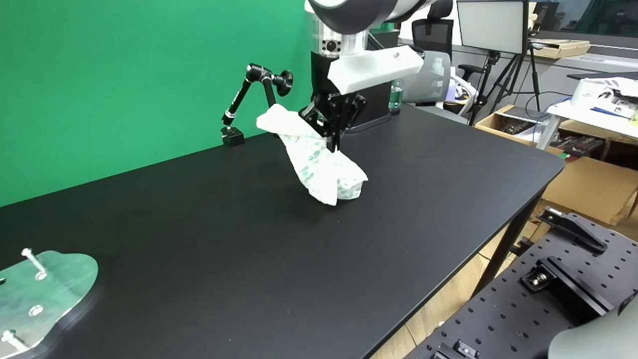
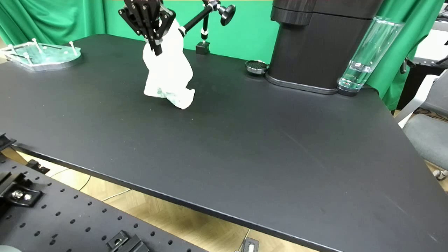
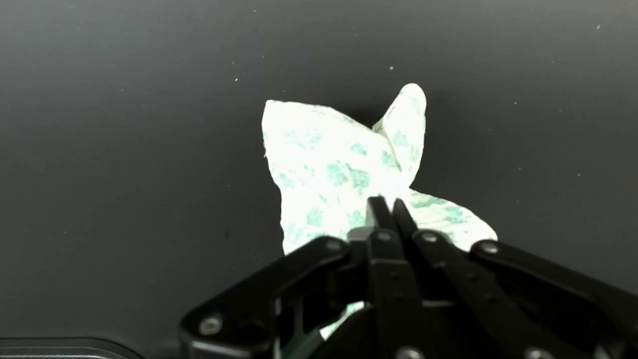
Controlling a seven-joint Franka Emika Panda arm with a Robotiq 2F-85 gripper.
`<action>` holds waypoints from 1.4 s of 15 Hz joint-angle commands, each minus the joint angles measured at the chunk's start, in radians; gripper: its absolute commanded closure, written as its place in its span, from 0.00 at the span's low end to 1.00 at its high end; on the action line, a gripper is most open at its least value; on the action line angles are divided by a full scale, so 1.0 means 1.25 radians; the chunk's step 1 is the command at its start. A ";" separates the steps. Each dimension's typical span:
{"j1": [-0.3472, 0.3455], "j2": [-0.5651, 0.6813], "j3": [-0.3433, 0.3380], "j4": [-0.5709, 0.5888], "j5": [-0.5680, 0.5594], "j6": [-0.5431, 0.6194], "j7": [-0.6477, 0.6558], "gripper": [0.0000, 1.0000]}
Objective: Remove the white cloth from the black stand
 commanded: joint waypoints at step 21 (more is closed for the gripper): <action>0.066 0.090 0.018 0.057 -0.140 -0.022 0.018 0.59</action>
